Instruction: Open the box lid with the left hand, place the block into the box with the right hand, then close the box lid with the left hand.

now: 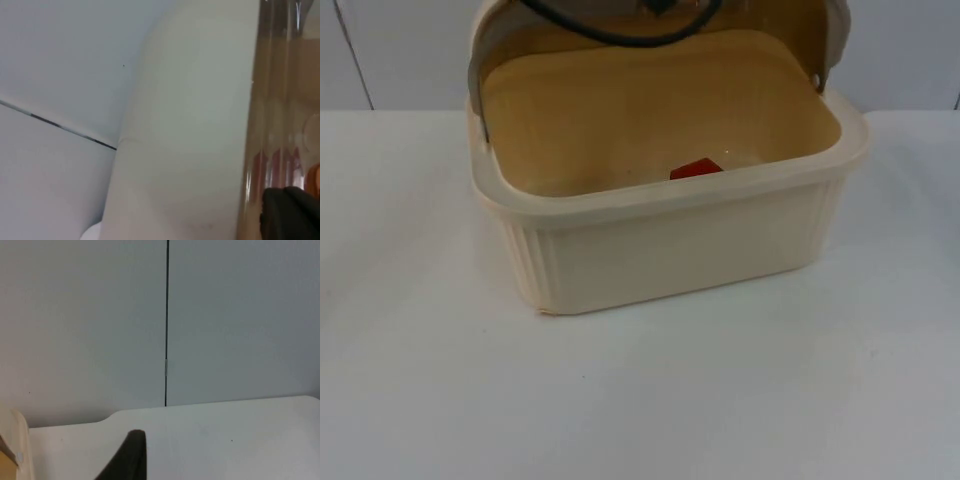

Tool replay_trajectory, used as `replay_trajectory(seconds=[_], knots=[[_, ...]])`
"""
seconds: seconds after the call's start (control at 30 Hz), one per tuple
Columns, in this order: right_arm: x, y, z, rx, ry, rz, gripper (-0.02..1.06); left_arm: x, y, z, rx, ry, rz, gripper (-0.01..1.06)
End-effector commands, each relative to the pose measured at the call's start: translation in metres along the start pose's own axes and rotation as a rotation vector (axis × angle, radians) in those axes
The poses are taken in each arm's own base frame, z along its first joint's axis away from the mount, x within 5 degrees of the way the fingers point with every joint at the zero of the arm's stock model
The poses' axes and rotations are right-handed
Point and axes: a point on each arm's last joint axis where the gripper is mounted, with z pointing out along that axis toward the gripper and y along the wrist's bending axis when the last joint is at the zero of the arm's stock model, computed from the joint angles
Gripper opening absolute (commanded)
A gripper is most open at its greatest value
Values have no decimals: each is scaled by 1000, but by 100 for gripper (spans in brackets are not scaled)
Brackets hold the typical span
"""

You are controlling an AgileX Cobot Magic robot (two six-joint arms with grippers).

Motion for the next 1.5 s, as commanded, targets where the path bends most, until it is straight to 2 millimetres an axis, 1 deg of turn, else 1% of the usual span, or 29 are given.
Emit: replay_trajectory(seconds=[0.0, 0.03, 0.17, 0.27, 0.37, 0.5, 0.53, 0.57, 0.63, 0.67, 0.7, 0.83, 0.9, 0.93, 1.0, 1.07, 1.1, 1.13, 1.2, 1.27, 1.3, 1.33, 1.37, 1.4, 1.47], knots=[[-1, -1, -1, 6, -9, -7, 105, -1, -5, -1, 26, 5, -32, 0], [0, -1, -1, 6, -6, -7, 105, -4, -9, 0, 33, 2, -33, 0], [0, -1, -1, 6, -6, -7, 105, -10, -15, 0, 38, -7, -52, 0], [0, -1, -1, 6, -6, -7, 105, -10, -22, 1, 62, -17, -111, 0], [-1, 0, -1, 2, -7, -9, 105, -6, -29, 1, 90, -28, -169, 0], [-1, 9, -2, -39, -10, -59, 105, 14, -43, 6, 89, 3, -187, 0], [-1, 9, -2, -39, -10, -59, 105, 14, -43, 6, 89, 3, -187, 0], [-1, 14, -3, -58, -11, -75, 105, 20, -49, 8, 87, 12, -179, 0], [-1, 17, -3, -74, -12, -85, 105, 25, -56, 11, 80, 21, -162, 0], [-1, 17, -3, -74, -11, -83, 105, 30, -65, 15, 79, 34, -131, 0], [-1, 17, -3, -74, -11, -83, 105, 30, -65, 15, 79, 34, -131, 0], [-1, 16, -4, -62, -16, -70, 105, 37, -86, 24, 85, 47, -94, 0], [-2, 15, -7, -62, -25, -61, 105, 37, -95, 26, 95, 49, -75, 0], [-2, 15, -7, -62, -25, -61, 105, 37, -95, 26, 95, 49, -75, 0], [-2, 14, -10, -60, -32, -61, 105, 35, -102, 24, 110, 47, -69, 0], [-2, 14, -11, -58, -30, -62, 105, 28, -104, 15, 118, 32, -68, 0], [-2, 14, -11, -58, -30, -62, 105, 28, -104, 15, 118, 32, -68, 0], [-2, 13, -11, -54, -31, -66, 105, 24, -104, 9, 121, 20, -84, 0], [-3, 12, -15, -50, -40, -68, 105, 15, -103, -6, 129, -22, -143, 0], [-4, 11, -20, -49, -54, -67, 105, 4, -98, -28, 118, -87, -198, 0], [-4, 11, -20, -49, -55, -66, 105, 1, -97, -34, 113, -103, -205, 0], [-4, 11, -20, -49, -55, -66, 105, 1, -97, -34, 113, -103, -205, 0], [-4, 11, -21, -48, -55, -67, 105, -7, -93, -52, 93, -150, -212, 0], [-5, 10, -24, -48, -65, -65, 105, -10, -90, -62, 78, -173, -210, 0], [-5, 10, -24, -47, -62, -65, 105, -14, -81, -85, 29, -226, -213, 0]])
